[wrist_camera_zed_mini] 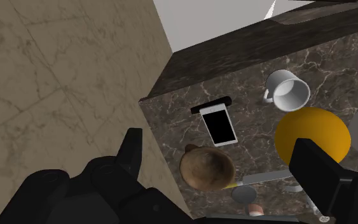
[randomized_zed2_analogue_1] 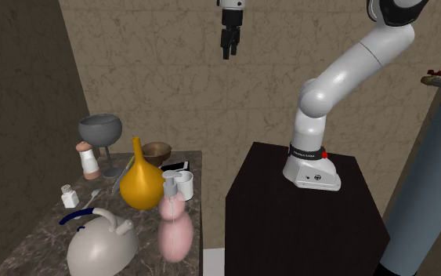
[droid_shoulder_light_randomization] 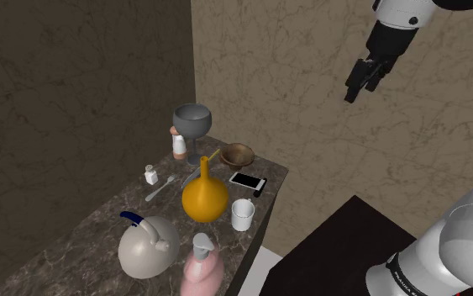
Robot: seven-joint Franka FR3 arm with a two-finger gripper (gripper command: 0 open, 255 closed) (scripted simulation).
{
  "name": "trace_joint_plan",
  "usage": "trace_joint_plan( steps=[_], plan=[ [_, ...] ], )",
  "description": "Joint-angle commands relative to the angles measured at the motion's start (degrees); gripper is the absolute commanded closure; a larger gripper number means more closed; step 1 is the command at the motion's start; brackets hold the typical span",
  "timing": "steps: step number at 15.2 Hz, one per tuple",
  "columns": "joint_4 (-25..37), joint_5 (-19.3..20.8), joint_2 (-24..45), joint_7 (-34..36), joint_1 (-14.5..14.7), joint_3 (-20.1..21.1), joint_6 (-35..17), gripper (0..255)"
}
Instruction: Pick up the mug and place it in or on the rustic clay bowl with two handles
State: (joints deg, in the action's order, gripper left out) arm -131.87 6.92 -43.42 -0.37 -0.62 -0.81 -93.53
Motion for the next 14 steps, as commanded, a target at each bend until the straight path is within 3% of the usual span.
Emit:
trace_joint_plan(
  steps=[1,14],
  plan=[
    [0.0,0.0,0.0,0.0,0.0,0.0,0.0,0],
    [-13.3,-4.5,10.3,12.3,2.6,7.7,-20.8,0]
  ],
)
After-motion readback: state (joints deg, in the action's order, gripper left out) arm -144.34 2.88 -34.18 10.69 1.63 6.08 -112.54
